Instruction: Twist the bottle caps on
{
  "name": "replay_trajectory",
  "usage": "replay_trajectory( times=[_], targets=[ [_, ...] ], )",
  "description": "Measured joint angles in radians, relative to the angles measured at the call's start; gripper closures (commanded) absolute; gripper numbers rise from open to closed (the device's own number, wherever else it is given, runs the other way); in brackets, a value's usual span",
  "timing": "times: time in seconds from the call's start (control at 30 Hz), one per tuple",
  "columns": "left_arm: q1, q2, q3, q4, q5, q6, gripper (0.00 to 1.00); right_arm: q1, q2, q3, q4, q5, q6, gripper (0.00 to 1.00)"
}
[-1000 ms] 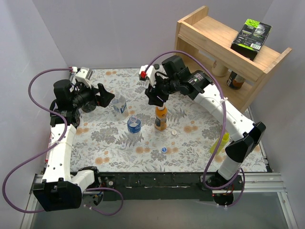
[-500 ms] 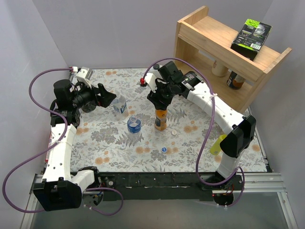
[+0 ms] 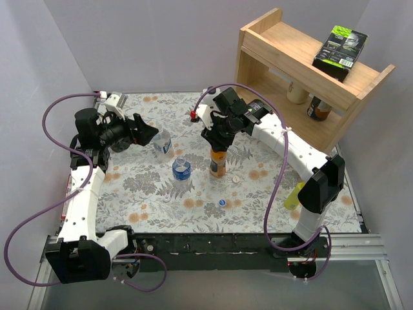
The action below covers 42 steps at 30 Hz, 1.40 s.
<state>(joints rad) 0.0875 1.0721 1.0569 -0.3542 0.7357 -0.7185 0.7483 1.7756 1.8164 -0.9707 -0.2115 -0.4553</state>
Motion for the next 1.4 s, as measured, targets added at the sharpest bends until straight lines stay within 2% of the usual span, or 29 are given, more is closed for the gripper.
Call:
replay_trajectory(
  times=[0.03, 0.1, 0.13, 0.37, 0.6, 0.7, 0.93, 1.2, 1.33, 1.4],
  targets=[
    [0.000, 0.001, -0.002, 0.001, 0.002, -0.001, 0.02, 0.000, 0.000, 0.000, 0.000, 0.000, -0.001, 0.77],
    [0.000, 0.001, -0.003, 0.004, 0.010, -0.002, 0.02, 0.000, 0.000, 0.000, 0.000, 0.000, 0.003, 0.97],
    [0.000, 0.001, -0.003, 0.007, 0.014, -0.002, 0.02, 0.000, 0.000, 0.000, 0.000, 0.000, 0.003, 0.99],
    [-0.028, 0.036, -0.003, 0.061, 0.122, 0.004, 0.02, 0.000, 0.000, 0.053, -0.054, 0.005, -0.010, 0.99],
    [-0.195, 0.198, 0.080, 0.087, 0.181, 0.062, 0.02, -0.002, 0.001, 0.392, -0.111, -0.025, -0.018, 0.99],
    [-0.229, 0.274, 0.137, 0.102, 0.201, 0.107, 0.02, -0.002, -0.017, 0.469, -0.097, -0.043, -0.023, 0.99],
    [-0.296, 0.389, 0.209, 0.109, 0.218, 0.277, 0.02, -0.002, -0.114, 0.393, -0.043, -0.076, -0.035, 0.99],
    [-0.457, 0.436, 0.253, 0.073, 0.204, 0.464, 0.02, -0.002, -0.116, 0.373, 0.008, -0.109, -0.027, 0.99],
    [-0.507, 0.443, 0.257, 0.053, 0.192, 0.530, 0.11, -0.002, -0.116, 0.371, 0.013, -0.131, -0.022, 0.99],
    [-0.513, 0.445, 0.257, 0.045, 0.189, 0.551, 0.12, -0.002, -0.116, 0.371, 0.014, -0.140, -0.020, 0.99]
  ],
)
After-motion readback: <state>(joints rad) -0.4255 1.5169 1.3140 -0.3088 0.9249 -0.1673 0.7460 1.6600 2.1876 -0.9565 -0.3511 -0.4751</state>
